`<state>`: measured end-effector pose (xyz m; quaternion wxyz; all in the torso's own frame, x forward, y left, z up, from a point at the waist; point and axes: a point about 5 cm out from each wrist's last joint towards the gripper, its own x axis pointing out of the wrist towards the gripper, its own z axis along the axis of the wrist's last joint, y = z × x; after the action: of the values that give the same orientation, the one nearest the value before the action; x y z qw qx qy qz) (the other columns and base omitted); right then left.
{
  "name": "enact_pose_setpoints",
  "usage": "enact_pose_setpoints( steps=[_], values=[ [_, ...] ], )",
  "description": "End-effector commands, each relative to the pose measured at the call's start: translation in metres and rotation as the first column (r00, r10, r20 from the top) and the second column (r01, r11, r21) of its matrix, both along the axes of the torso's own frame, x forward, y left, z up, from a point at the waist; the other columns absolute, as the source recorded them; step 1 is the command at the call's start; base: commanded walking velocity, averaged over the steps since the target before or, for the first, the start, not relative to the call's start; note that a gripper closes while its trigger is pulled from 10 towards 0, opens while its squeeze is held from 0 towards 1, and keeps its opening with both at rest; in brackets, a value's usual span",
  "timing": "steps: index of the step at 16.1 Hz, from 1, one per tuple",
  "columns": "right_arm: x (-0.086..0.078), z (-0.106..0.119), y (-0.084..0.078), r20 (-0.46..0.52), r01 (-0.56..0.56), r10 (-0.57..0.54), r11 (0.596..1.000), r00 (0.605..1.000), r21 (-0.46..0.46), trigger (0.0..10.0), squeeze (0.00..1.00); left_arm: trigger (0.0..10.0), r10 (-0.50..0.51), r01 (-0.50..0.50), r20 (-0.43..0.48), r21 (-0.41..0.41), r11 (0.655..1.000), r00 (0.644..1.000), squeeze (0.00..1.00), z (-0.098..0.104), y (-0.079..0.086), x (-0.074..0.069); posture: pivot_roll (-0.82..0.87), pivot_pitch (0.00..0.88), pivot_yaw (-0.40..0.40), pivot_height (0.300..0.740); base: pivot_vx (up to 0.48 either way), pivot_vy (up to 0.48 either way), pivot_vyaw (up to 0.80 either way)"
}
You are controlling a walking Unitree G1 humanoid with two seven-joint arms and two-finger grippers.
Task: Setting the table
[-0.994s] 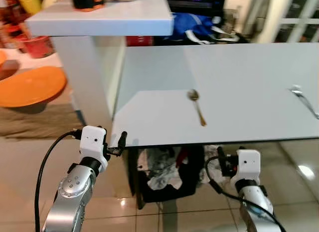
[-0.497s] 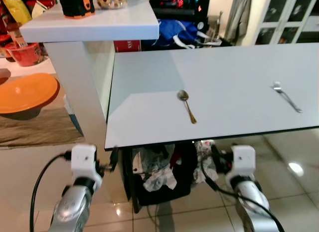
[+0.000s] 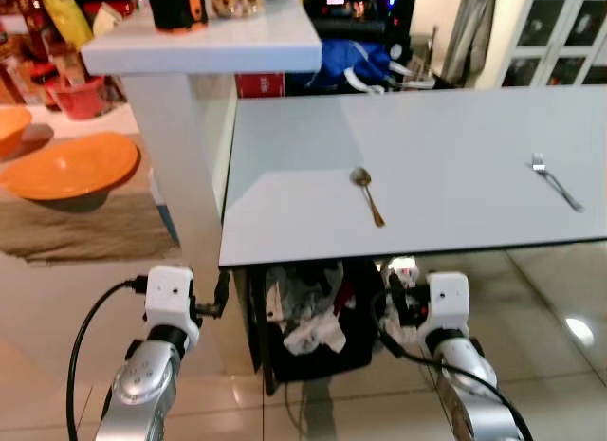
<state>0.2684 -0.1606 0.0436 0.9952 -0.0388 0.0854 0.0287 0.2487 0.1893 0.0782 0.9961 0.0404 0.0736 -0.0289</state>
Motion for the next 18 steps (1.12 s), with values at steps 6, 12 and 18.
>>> enact_pose_setpoints(
  steps=[6, 12, 18],
  values=[
    [0.004, -0.001, 0.006, -0.01, -0.037, 0.037, 0.999, 0.999, -0.001, 10.0, 0.0, 10.0, -0.011, 0.01, 0.058, 0.024, 1.0, 0.998, 0.0, 0.016, -0.006, 0.01, -0.06, 0.0, 0.048, 0.74, 0.0, 0.215, 0.0],
    [0.006, -0.002, 0.008, -0.018, -0.052, 0.052, 0.999, 0.998, 0.001, 10.0, 0.0, 10.0, 0.005, -0.003, 0.047, -0.036, 0.999, 0.999, 0.0, 0.015, -0.009, 0.012, -0.07, 0.0, 0.045, 0.74, 0.0, 0.48, 0.0],
    [0.012, -0.001, 0.007, -0.02, -0.069, 0.068, 0.998, 0.997, -0.011, 10.0, 0.0, 10.0, 0.022, -0.02, 0.056, -0.039, 0.999, 0.998, 0.0, 0.016, -0.01, 0.012, -0.06, 0.0, 0.034, 0.74, 0.0, 0.48, 0.0]
  ],
)
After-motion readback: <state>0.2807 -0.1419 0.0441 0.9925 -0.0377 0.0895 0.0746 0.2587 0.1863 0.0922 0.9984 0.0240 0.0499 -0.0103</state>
